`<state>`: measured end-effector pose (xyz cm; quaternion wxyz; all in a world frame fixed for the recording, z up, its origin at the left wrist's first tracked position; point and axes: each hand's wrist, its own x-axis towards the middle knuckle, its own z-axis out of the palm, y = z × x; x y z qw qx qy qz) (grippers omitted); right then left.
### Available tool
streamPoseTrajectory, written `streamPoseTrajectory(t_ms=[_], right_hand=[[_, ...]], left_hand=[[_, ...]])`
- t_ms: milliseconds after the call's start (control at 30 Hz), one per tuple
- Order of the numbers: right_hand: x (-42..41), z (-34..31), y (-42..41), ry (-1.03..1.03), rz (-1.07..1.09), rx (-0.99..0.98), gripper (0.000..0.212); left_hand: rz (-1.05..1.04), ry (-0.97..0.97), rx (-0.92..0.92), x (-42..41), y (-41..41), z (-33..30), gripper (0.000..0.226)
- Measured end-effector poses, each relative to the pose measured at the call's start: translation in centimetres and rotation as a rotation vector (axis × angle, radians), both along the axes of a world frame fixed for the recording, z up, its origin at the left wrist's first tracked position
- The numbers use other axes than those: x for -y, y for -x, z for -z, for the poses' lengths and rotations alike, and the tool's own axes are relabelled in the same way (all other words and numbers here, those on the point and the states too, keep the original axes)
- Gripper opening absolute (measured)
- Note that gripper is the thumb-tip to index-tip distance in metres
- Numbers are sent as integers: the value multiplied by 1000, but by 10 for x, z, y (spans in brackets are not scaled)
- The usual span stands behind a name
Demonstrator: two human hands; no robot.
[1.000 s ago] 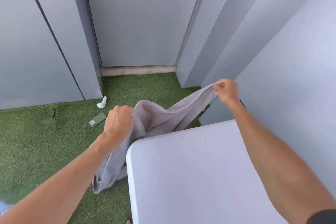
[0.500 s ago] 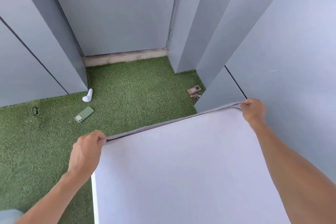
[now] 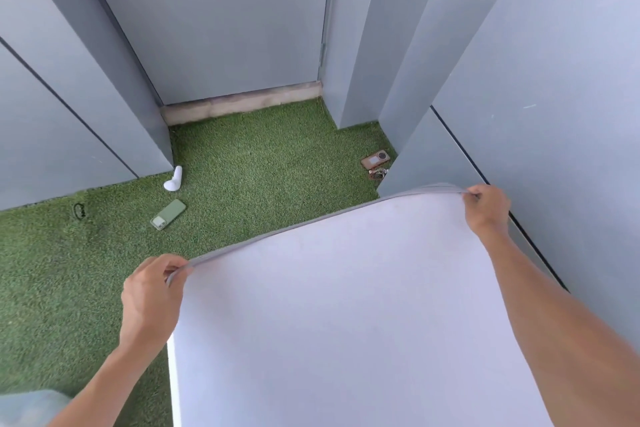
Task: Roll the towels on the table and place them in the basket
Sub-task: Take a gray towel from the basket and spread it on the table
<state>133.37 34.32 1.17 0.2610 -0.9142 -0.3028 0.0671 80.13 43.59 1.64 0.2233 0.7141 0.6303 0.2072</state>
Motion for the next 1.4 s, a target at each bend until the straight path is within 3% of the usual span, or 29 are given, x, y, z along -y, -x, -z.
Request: streamPoseTrajectory(t_ms=[333,700,1133,1400], right_hand=[[29,9,-6,51,-19,99,26],[95,11,1,21,25,44,13],[228,7,34,-48,141,11,16],[366,14,54,-35,211,-11,19]], left_hand=[[-104,-12,0,50,17,-1,9],[-95,-51,71,112,34,11,7],[-87,-116,140,241,57,27,13],[-103,-138,236,363,72,32,24]])
